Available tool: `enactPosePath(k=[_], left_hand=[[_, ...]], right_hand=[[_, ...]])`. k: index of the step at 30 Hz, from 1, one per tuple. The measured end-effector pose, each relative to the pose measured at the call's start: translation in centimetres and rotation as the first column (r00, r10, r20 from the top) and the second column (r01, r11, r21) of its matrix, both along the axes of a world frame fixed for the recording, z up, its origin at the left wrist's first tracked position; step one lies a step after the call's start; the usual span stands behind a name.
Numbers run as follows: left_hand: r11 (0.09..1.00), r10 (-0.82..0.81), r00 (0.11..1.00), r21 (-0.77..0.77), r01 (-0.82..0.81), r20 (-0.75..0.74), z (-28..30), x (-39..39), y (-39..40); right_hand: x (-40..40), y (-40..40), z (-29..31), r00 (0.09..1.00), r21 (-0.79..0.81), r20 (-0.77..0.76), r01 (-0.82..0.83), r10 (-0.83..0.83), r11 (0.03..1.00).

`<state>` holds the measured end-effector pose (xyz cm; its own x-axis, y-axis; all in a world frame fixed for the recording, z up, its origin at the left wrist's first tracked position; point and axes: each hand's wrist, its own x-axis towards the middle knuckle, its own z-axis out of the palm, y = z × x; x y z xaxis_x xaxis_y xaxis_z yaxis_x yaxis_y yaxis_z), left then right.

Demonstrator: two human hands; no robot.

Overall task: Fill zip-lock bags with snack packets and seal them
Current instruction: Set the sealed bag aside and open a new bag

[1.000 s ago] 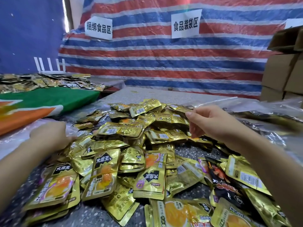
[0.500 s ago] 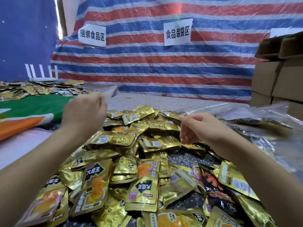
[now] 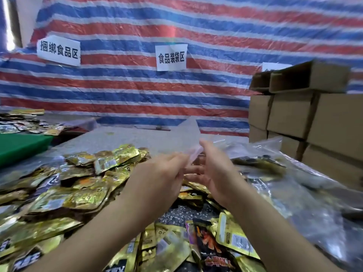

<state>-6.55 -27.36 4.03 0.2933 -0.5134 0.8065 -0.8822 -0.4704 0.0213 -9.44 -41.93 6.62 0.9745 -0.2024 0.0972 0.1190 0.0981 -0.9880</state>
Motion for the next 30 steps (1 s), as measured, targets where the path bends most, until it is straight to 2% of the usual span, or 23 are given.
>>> enactPosePath(k=[4,7,9,13,17,24,28,30], left_hand=[[0.998,0.014,0.998,0.057,-0.011,-0.053,-0.3,0.1,0.4],[0.994,0.026,0.969,0.108,0.001,-0.244,0.0,0.1,0.6],[0.998,0.019,0.943,0.069,0.005,-0.332,0.3,0.3,0.8],[0.995,-0.044,0.929,-0.098,0.009,-0.368,1.1,0.6,1.1],[0.980,-0.112,0.912,-0.198,0.035,-0.394,1.3,0.7,1.1],[0.990,-0.087,0.893,-0.137,0.028,-0.441,0.9,1.0,1.6],[0.990,-0.103,0.886,-0.135,0.046,-0.452,0.9,1.3,1.6],[0.986,-0.150,0.856,-0.137,0.094,-0.495,1.1,1.5,1.7]], right_hand=[[0.6,-0.3,-0.5,0.996,-0.100,0.026,0.086,-0.083,0.991],[0.9,-0.6,-0.9,0.987,-0.147,0.075,0.150,-0.140,0.978],[0.9,-0.8,-1.0,0.982,-0.250,0.128,0.171,-0.142,0.953],[0.5,-0.3,-1.0,0.977,-0.422,0.207,0.135,-0.050,0.897],[0.2,0.4,-0.8,0.979,-0.403,0.205,0.080,0.005,0.912],[-0.3,0.2,-0.2,0.976,-0.473,0.214,0.058,0.051,0.879],[-0.3,0.0,-0.2,0.971,-0.417,0.202,-0.034,0.129,0.908],[-0.3,-0.2,-0.1,0.965,-0.392,0.194,-0.089,0.177,0.916]])
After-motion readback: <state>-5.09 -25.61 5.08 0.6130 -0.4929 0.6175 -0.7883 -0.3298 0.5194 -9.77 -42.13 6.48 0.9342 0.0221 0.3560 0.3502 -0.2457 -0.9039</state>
